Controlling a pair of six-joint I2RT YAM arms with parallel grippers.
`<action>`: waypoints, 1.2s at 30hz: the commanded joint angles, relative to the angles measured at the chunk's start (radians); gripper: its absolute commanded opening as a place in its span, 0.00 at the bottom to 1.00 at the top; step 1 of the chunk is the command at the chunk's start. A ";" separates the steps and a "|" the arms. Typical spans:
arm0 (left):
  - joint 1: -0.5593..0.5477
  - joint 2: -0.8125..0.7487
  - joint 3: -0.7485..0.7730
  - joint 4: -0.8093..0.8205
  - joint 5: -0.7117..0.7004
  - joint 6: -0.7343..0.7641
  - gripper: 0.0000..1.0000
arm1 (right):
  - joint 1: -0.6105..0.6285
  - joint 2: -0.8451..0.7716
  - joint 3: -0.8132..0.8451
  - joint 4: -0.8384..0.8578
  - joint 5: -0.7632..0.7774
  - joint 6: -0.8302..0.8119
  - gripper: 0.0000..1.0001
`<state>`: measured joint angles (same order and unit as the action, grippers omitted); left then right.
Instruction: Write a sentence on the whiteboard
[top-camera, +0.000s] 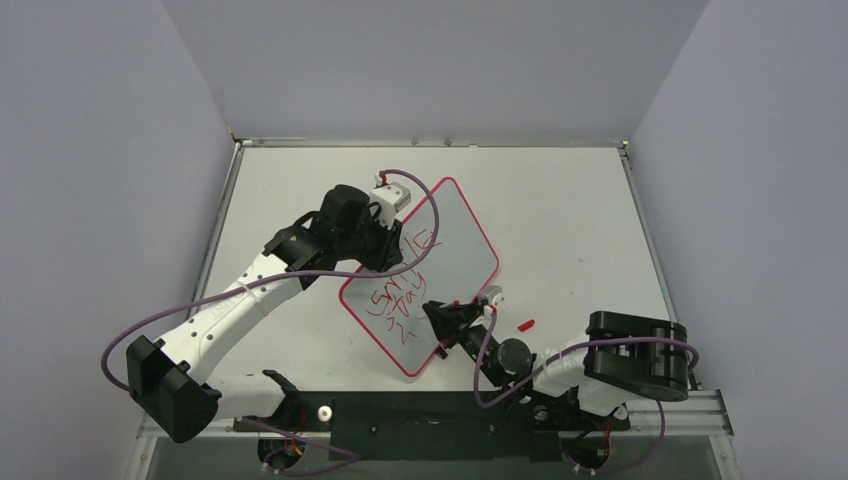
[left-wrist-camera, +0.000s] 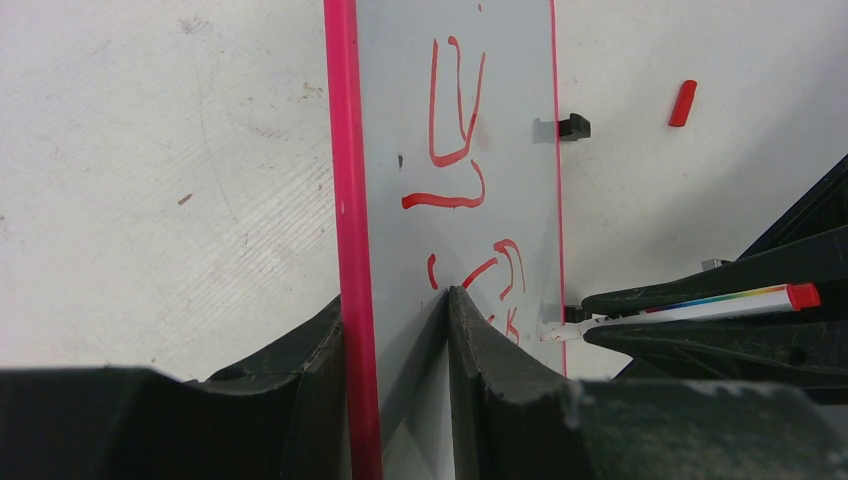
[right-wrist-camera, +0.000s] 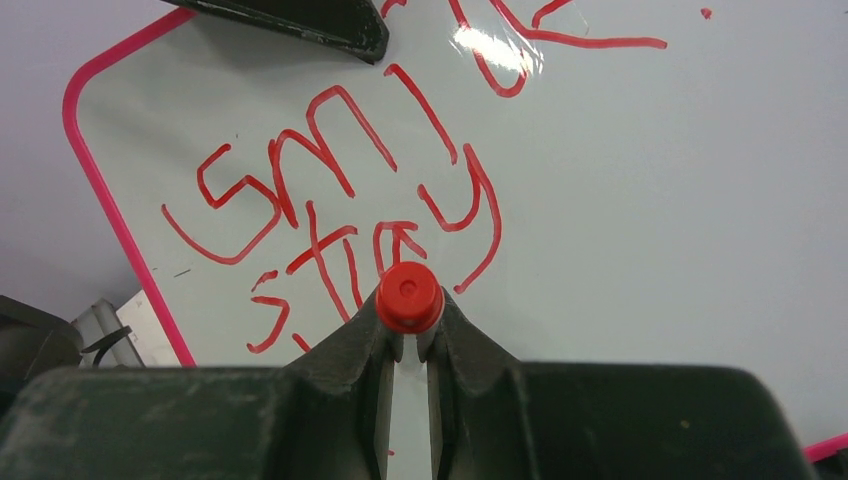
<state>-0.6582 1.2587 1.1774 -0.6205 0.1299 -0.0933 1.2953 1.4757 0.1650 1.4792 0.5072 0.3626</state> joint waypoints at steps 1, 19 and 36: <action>0.000 0.013 -0.007 -0.023 -0.134 0.122 0.00 | -0.004 0.033 0.009 0.100 -0.025 0.041 0.00; 0.000 0.020 -0.007 -0.023 -0.136 0.122 0.00 | 0.023 0.055 -0.021 0.045 -0.020 0.114 0.00; 0.000 0.021 -0.007 -0.024 -0.137 0.123 0.00 | 0.017 0.015 -0.011 -0.147 0.126 0.160 0.00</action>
<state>-0.6582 1.2606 1.1774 -0.6231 0.1268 -0.0937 1.3296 1.5173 0.1390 1.4490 0.5701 0.5148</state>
